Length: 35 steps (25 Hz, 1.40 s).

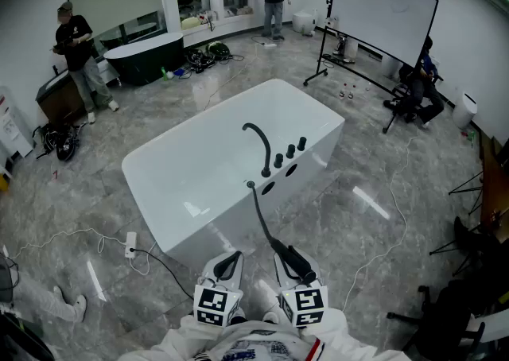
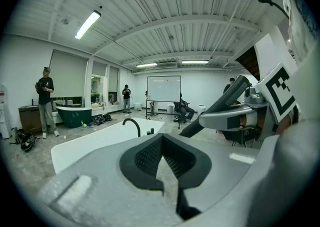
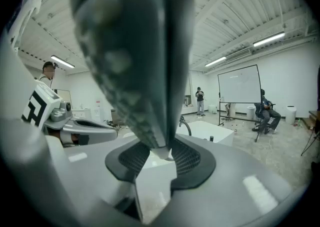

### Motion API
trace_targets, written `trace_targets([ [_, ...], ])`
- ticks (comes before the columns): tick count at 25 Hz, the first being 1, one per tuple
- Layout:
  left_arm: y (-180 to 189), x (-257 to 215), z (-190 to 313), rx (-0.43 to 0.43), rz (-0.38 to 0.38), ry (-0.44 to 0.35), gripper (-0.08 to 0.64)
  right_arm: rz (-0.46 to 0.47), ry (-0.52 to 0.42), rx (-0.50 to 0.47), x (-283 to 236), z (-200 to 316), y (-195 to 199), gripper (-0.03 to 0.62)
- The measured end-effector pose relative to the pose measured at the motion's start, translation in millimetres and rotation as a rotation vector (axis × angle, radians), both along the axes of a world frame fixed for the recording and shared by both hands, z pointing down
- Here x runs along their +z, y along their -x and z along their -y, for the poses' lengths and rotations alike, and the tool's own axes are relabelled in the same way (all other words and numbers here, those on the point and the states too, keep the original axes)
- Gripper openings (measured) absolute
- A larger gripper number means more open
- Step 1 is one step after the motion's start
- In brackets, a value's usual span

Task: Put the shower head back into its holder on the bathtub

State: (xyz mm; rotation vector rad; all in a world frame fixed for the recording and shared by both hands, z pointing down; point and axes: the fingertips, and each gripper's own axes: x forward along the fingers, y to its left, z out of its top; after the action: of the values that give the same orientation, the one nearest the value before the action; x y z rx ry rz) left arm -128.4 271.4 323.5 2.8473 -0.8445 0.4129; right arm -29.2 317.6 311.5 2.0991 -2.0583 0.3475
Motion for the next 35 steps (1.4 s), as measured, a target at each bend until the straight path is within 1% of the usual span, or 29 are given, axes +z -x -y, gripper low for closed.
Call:
trace_targets([
  [7, 3, 4, -1, -0.007, 0.013, -0.005, 0.002, -0.002, -0.009, 0.005, -2, 1, 0, 0.137],
  [14, 2, 6, -3, -0.018, 0.015, 0.000, 0.002, 0.004, 0.002, -0.013, 7, -1, 0, 0.138],
  [23, -9, 8, -7, -0.036, 0.017, 0.007, 0.002, 0.009, -0.019, -0.024, 1, -3, -13, 0.138],
  [27, -14, 11, -7, -0.047, 0.032, -0.001, 0.002, 0.015, -0.026, -0.035, 1, -4, -18, 0.138],
  [35, -26, 17, -12, -0.081, 0.023, 0.020, 0.002, 0.015, -0.049, -0.065, 1, -7, -34, 0.137],
])
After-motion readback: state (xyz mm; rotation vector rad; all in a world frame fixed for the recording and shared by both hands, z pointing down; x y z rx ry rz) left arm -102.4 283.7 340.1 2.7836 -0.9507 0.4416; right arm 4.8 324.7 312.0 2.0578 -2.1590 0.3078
